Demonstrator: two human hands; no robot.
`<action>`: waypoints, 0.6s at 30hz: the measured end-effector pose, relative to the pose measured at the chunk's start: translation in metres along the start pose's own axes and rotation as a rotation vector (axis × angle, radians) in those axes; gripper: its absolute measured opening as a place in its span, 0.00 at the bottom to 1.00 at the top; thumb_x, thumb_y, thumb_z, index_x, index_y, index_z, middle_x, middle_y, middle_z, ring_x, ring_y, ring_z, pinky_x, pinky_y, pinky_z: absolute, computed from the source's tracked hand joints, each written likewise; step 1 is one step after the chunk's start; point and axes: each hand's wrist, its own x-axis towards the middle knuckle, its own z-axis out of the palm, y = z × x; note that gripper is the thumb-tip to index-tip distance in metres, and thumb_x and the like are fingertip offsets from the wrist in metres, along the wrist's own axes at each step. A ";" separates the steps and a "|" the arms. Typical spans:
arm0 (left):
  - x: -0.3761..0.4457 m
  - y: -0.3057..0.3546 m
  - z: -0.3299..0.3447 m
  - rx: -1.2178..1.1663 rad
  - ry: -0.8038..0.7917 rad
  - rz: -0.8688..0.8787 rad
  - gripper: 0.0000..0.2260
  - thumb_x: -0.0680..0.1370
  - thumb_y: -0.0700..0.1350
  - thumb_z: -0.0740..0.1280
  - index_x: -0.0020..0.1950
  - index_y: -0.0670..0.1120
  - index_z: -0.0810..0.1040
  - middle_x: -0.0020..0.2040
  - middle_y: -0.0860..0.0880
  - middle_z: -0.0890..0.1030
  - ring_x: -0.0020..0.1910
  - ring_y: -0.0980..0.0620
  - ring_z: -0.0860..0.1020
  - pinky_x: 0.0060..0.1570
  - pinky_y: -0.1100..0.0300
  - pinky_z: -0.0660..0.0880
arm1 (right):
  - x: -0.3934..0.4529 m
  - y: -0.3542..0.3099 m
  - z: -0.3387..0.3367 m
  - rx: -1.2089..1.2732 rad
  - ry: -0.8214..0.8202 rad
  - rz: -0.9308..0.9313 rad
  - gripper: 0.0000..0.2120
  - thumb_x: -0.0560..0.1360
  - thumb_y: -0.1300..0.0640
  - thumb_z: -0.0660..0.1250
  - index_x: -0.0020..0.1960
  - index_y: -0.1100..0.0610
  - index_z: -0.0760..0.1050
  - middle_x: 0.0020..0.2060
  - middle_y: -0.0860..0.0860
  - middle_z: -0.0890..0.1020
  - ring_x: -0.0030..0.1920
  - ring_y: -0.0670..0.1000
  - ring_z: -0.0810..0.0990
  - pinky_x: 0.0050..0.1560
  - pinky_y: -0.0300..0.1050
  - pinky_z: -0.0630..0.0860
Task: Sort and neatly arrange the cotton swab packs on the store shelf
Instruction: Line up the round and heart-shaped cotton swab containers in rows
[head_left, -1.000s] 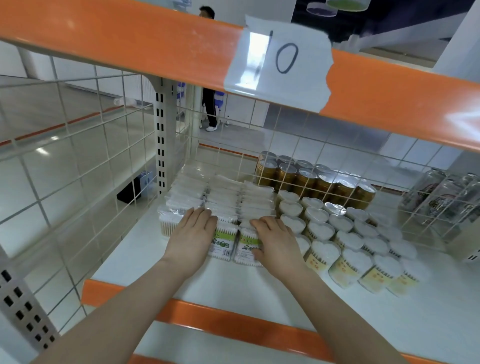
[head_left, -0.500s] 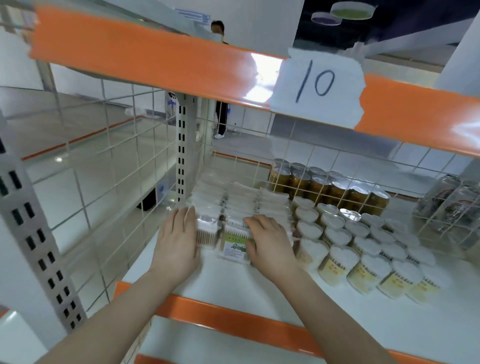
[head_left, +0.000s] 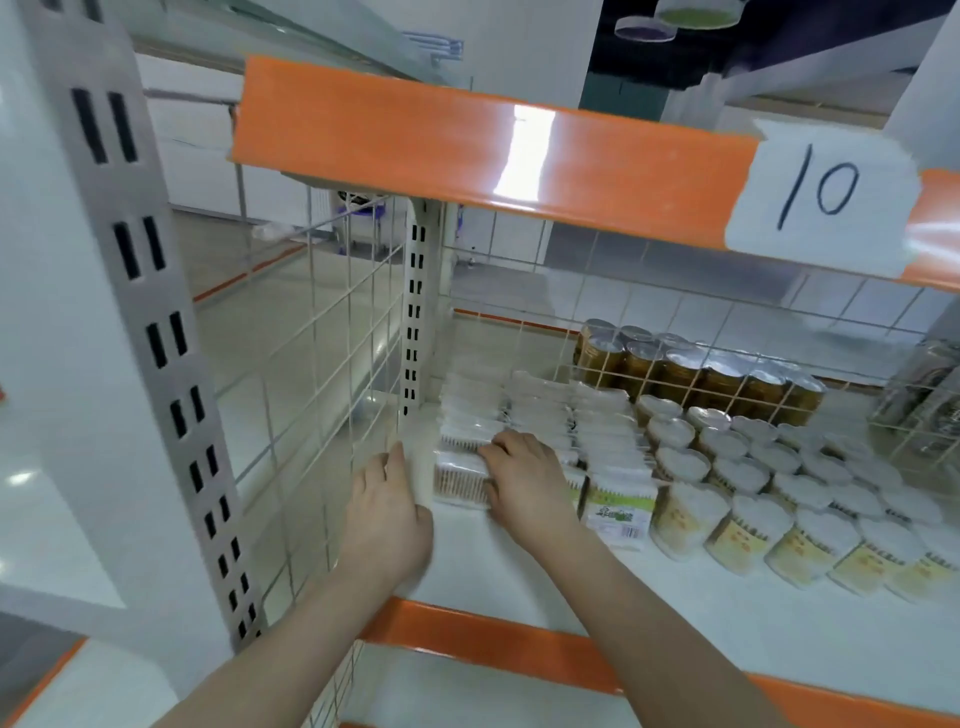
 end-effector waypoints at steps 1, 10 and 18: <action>0.000 -0.001 0.000 -0.012 -0.017 -0.007 0.31 0.75 0.39 0.59 0.76 0.41 0.49 0.71 0.42 0.61 0.70 0.45 0.59 0.68 0.57 0.57 | 0.002 -0.003 0.000 0.002 0.006 0.002 0.21 0.48 0.62 0.80 0.40 0.55 0.82 0.37 0.51 0.80 0.37 0.53 0.80 0.38 0.41 0.76; -0.003 -0.011 0.001 -0.020 -0.066 -0.061 0.30 0.75 0.41 0.61 0.75 0.42 0.54 0.67 0.42 0.67 0.65 0.45 0.67 0.61 0.56 0.65 | 0.006 -0.017 -0.014 0.052 -0.100 0.011 0.17 0.77 0.57 0.61 0.66 0.55 0.71 0.59 0.54 0.71 0.61 0.55 0.67 0.59 0.45 0.61; -0.010 -0.012 -0.001 -0.027 -0.077 0.007 0.27 0.75 0.44 0.65 0.71 0.46 0.61 0.66 0.46 0.71 0.64 0.46 0.70 0.60 0.56 0.66 | -0.011 -0.012 -0.035 0.213 -0.092 0.026 0.16 0.79 0.57 0.60 0.66 0.58 0.72 0.56 0.56 0.73 0.56 0.54 0.72 0.53 0.40 0.66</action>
